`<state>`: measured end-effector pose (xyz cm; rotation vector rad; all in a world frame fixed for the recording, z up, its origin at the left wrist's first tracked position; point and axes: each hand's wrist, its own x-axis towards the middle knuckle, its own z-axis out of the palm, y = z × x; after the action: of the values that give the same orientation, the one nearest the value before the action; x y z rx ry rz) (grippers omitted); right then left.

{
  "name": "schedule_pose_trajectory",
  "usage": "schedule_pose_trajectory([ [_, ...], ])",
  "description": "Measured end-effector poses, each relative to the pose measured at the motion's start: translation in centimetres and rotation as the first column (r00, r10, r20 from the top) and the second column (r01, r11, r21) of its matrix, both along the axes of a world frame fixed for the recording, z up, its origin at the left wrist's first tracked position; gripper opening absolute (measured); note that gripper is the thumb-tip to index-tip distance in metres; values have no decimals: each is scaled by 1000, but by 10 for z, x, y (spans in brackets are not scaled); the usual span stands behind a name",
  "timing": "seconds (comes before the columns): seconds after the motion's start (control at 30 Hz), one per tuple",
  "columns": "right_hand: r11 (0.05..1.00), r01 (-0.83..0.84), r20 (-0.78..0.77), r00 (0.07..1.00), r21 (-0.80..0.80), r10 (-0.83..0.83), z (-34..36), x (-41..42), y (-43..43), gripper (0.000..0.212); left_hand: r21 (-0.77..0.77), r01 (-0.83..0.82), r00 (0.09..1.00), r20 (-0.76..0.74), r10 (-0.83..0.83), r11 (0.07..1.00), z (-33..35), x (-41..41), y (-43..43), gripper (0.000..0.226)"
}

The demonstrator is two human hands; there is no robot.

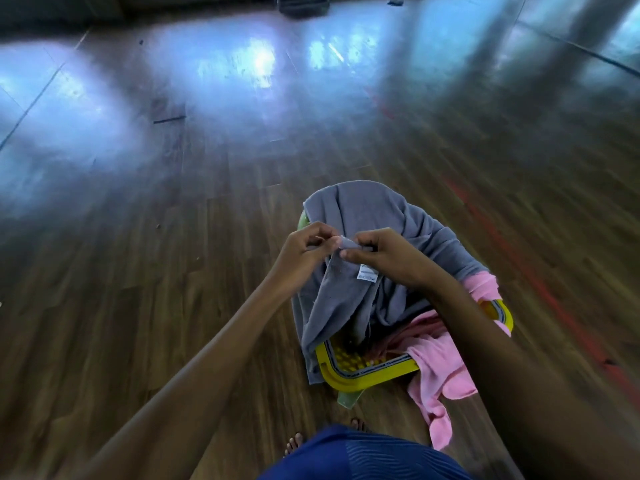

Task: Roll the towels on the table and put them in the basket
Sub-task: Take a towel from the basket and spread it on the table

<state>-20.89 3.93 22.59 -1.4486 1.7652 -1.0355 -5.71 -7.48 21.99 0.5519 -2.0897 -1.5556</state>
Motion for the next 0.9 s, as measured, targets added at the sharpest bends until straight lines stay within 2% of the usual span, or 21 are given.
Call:
schedule_pose_trajectory([
  [0.13, 1000, 17, -22, 1000, -5, -17, -1, 1, -2, 37, 24, 57, 994, 92, -59, 998, 1, 0, 0, 13],
  [0.23, 1000, 3, -23, 1000, -4, -3, 0, 3, -3, 37, -16, 62, 992, 114, -60, 998, 0, 1, -1, 13],
  [0.37, 999, -49, 84, 995, 18, 47, -7, -1, 2, 39, -64, -52, 995, 81, 57, 997, 3, 5, -10, 11],
  [0.43, 998, -59, 151, 987, 29, 54, -18, -7, 8, 33, -88, -117, 992, 44, 121, 989, 4, 9, -17, 10],
  [0.53, 995, -46, 204, 979, 83, 28, -40, -14, 21, 27, -31, -206, 979, -1, 206, 978, 6, 16, -26, 15],
  [0.6, 996, -4, 225, 974, 94, -17, -52, -16, 28, 34, -26, -284, 959, -4, 284, 958, 5, 20, -31, 18],
  [0.7, 998, 64, 184, 981, 14, -65, -53, -15, 28, 53, -102, -354, 934, 9, 357, 930, 4, 22, -32, 16],
  [0.77, 995, 85, 132, 988, -49, -78, -42, -12, 20, 53, -116, -339, 939, 9, 343, 933, 4, 20, -27, 17],
  [0.9, 990, 65, 66, 996, -125, -57, -16, -6, -2, 37, -102, -196, 976, 81, 204, 975, 3, 12, -14, 15],
])
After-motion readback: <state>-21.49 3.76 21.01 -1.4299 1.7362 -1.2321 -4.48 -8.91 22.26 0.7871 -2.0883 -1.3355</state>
